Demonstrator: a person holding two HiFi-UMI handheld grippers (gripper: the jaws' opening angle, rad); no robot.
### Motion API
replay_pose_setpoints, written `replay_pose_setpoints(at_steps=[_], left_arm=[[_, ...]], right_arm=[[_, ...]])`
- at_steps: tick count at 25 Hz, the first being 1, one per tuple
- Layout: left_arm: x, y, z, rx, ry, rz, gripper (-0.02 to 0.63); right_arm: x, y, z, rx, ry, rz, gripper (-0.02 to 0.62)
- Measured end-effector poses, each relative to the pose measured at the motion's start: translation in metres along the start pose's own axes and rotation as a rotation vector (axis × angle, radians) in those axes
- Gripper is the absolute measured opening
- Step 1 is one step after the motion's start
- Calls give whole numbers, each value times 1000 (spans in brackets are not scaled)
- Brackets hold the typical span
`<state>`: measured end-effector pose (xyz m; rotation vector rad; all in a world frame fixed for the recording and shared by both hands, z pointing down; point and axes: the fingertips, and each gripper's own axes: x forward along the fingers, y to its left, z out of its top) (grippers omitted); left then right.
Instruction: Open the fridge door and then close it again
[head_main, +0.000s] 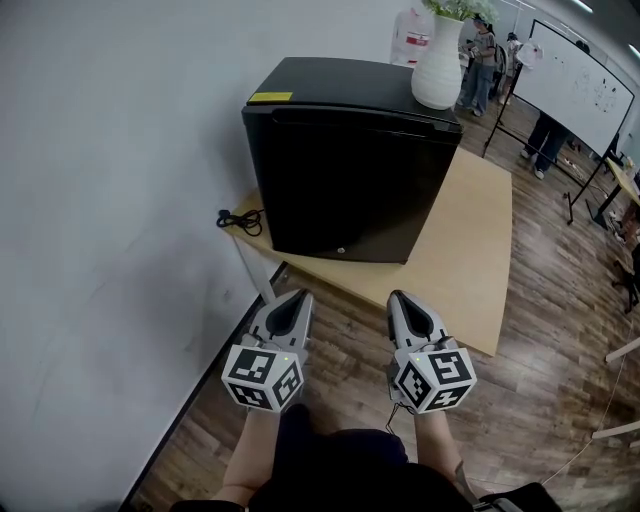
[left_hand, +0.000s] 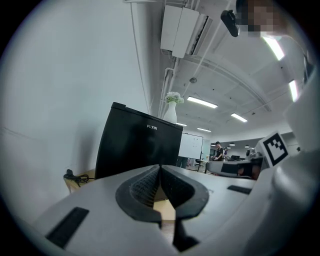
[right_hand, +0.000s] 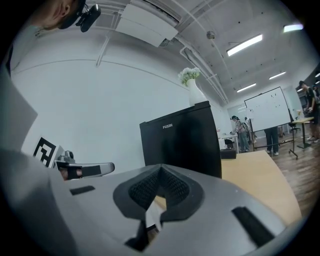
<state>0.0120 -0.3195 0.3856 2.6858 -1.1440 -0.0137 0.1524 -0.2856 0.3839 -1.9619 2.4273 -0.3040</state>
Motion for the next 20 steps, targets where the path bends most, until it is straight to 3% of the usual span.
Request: replay_pose_setpoints(at_steps=[20], left_arm=[[13, 19, 5, -21, -4, 6, 9]], right_arm=[[24, 11, -3, -7, 17, 20, -11]])
